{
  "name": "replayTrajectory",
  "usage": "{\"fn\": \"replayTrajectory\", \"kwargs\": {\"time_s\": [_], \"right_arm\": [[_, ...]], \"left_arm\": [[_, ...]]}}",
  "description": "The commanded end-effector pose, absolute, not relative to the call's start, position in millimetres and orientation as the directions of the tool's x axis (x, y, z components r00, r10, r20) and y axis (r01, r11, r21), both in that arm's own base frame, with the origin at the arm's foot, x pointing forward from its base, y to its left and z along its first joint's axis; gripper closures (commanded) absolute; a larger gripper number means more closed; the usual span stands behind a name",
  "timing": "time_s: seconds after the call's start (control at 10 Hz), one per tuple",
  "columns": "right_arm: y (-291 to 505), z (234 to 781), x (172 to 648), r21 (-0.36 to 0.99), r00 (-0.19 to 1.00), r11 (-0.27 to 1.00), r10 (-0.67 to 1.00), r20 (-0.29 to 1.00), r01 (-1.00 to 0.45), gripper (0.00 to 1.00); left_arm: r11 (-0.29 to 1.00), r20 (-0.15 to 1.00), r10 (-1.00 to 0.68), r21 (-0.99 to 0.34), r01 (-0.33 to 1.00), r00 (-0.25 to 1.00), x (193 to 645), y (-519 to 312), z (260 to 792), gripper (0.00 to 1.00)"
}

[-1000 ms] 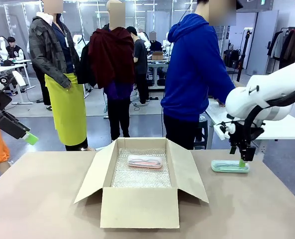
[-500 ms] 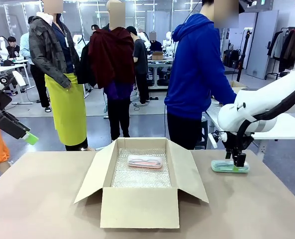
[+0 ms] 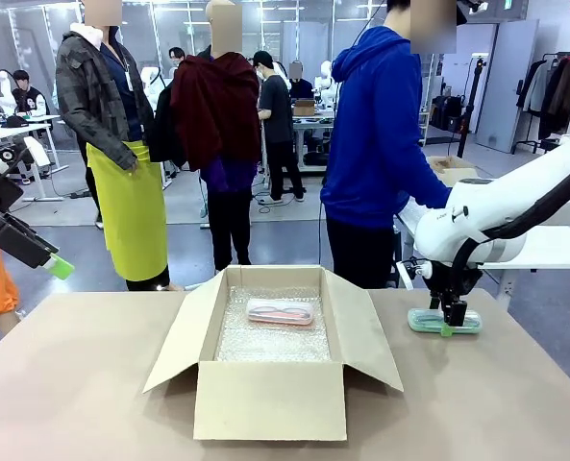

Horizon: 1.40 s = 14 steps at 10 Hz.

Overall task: Pack the glasses set securely to prepare it for shipping.
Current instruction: Put the Glasses case from the right side of the table into the Package Box.

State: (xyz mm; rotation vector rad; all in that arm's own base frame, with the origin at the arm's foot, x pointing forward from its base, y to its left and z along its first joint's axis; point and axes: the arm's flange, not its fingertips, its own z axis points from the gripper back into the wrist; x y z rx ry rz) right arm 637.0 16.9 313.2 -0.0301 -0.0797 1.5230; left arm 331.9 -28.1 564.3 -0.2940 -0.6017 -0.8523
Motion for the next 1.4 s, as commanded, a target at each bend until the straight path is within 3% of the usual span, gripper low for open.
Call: {"fn": "replayTrajectory", "kwargs": {"time_s": [0.0,0.1,0.2,0.3,0.5,0.9,1.3], "right_arm": [[19,315,636,-0.087,0.076,0.076,0.997,0.01,-0.993,0.2],[18,314,635,-0.084,0.082,0.082,0.997,0.004,-0.993,0.37],[16,314,634,-0.085,0.089,0.089,0.996,0.002,-0.992,0.4],[16,314,634,-0.08,0.091,0.091,0.996,0.004,-0.993,0.57],[16,335,628,-0.092,0.096,0.096,0.995,0.006,-0.991,0.59],[36,442,593,0.001,0.088,0.088,0.996,0.004,-0.996,0.59],[90,471,566,-0.024,0.111,0.111,0.994,0.0,-0.994,0.59]], "left_arm": [[0.617,0.618,-0.614,-0.013,0.787,0.491,332,-25,566,0.0],[0.617,0.618,-0.614,-0.013,0.787,0.491,332,-25,566,0.0],[0.617,0.618,-0.614,-0.013,0.787,0.491,332,-25,566,0.0],[0.617,0.618,-0.614,-0.013,0.787,0.491,332,-25,566,0.0],[0.617,0.618,-0.614,-0.013,0.787,0.491,332,-25,566,0.0],[0.617,0.618,-0.614,-0.013,0.787,0.491,332,-25,566,0.0],[0.617,0.618,-0.614,-0.013,0.787,0.491,332,-25,566,0.0]]}}
